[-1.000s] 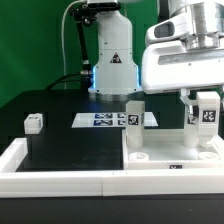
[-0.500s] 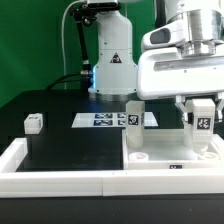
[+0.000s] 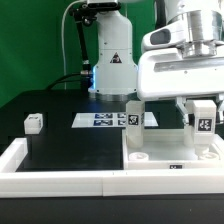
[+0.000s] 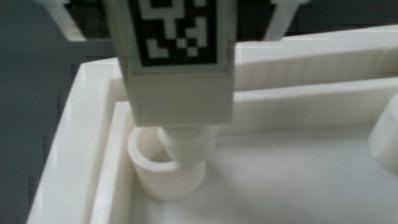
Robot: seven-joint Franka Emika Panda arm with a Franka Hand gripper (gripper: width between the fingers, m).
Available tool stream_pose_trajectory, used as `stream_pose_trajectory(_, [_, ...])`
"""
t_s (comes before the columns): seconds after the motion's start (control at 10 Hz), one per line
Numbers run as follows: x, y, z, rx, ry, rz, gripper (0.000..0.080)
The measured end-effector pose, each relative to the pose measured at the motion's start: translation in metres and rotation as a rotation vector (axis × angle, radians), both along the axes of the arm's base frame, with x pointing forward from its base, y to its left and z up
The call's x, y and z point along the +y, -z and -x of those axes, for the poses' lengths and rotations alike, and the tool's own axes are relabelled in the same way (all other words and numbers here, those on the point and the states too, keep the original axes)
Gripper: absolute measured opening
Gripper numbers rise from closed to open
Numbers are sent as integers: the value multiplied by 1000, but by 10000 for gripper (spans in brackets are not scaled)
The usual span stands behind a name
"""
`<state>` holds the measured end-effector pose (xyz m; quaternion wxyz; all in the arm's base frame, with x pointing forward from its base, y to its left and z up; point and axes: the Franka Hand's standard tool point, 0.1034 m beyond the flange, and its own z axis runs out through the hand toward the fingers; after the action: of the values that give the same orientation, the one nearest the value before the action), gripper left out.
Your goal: Assemble square table
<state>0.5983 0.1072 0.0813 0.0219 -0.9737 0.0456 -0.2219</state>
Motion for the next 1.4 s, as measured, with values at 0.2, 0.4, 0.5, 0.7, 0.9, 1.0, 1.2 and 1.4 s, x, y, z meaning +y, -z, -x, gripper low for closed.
stream_pose_trajectory(0.2, [0,0,-2,-19,0,4,284])
stream_pose_trajectory(0.4, [5,1,-3,-43,-7,8,284])
stream_pose_trajectory(0.5, [6,1,-4,-57,-11,11,284])
stream_pose_trajectory(0.7, [9,1,-7,-81,-16,16,284])
stream_pose_trajectory(0.9, [10,1,-7,-93,-18,19,284])
stream_pose_trajectory(1.0, [10,1,-7,-92,-18,19,284])
stream_pose_trajectory(1.2, [11,0,-6,-79,-19,15,284])
stream_pose_trajectory(1.4, [7,-7,-5,-83,-11,11,284])
